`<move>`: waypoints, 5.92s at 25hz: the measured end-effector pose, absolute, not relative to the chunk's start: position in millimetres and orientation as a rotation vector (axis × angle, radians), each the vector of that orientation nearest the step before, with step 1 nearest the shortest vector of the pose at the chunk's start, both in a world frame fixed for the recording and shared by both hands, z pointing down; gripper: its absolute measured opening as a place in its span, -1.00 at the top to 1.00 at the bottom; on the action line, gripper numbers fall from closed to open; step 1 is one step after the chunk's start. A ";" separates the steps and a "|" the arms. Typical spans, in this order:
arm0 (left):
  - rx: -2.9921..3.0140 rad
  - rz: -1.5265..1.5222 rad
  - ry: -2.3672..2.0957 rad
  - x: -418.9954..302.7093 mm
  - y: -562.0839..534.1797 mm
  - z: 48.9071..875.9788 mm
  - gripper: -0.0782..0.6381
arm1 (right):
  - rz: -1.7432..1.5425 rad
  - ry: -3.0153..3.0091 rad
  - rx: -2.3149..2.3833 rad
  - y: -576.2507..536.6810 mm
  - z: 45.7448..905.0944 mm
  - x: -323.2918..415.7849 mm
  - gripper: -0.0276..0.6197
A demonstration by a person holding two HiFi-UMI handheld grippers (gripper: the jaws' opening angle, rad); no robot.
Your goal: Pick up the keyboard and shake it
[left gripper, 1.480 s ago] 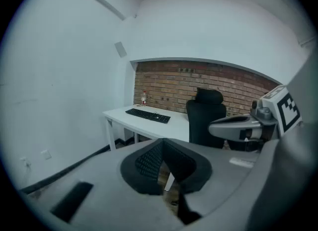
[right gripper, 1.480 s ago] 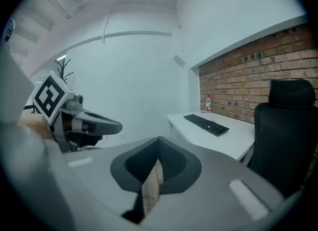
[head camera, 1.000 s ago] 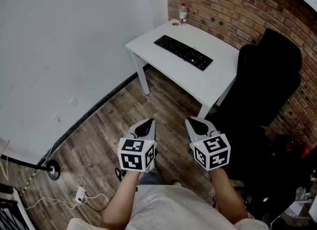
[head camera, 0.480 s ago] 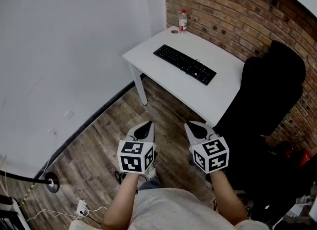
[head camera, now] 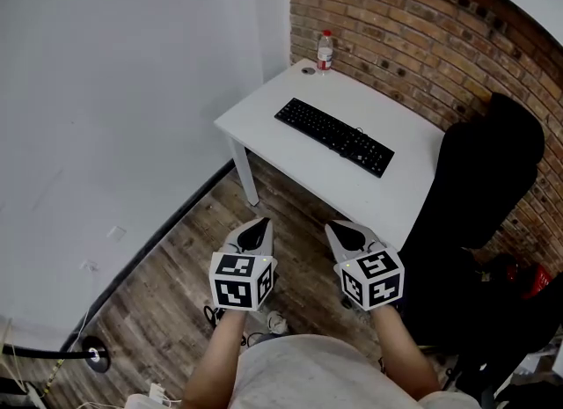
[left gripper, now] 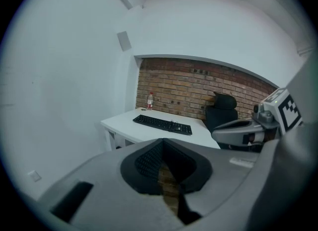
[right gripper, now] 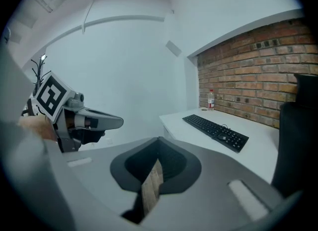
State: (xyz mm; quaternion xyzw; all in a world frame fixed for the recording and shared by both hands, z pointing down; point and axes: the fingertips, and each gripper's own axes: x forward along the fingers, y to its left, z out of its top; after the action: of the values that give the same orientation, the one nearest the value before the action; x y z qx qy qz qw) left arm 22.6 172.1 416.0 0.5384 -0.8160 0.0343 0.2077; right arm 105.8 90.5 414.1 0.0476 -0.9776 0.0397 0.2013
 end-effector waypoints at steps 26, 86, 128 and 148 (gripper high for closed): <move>1.589 0.139 -2.161 -105.4 120.8 444.6 0.80 | 0.196 -2.706 0.268 43.2 437.5 -14.5 0.89; 1.881 0.390 -1.602 -312.1 -225.5 526.9 0.30 | 0.554 -2.423 0.969 -297.1 520.7 -33.1 0.53; 1.658 0.581 -1.341 -342.4 -269.9 578.5 -0.32 | 1.105 -2.075 1.064 -339.4 577.0 8.6 -0.14; 1.781 0.511 -1.448 -343.8 -270.3 552.2 -0.24 | 0.992 -2.133 1.128 -338.6 552.3 12.4 -0.09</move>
State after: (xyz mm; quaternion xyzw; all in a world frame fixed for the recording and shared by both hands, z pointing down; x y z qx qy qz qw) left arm -343.8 -270.3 552.2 0.6991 -0.5684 0.2007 0.3846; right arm 12.4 -338.6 552.3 0.4171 -0.7889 0.3667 0.2632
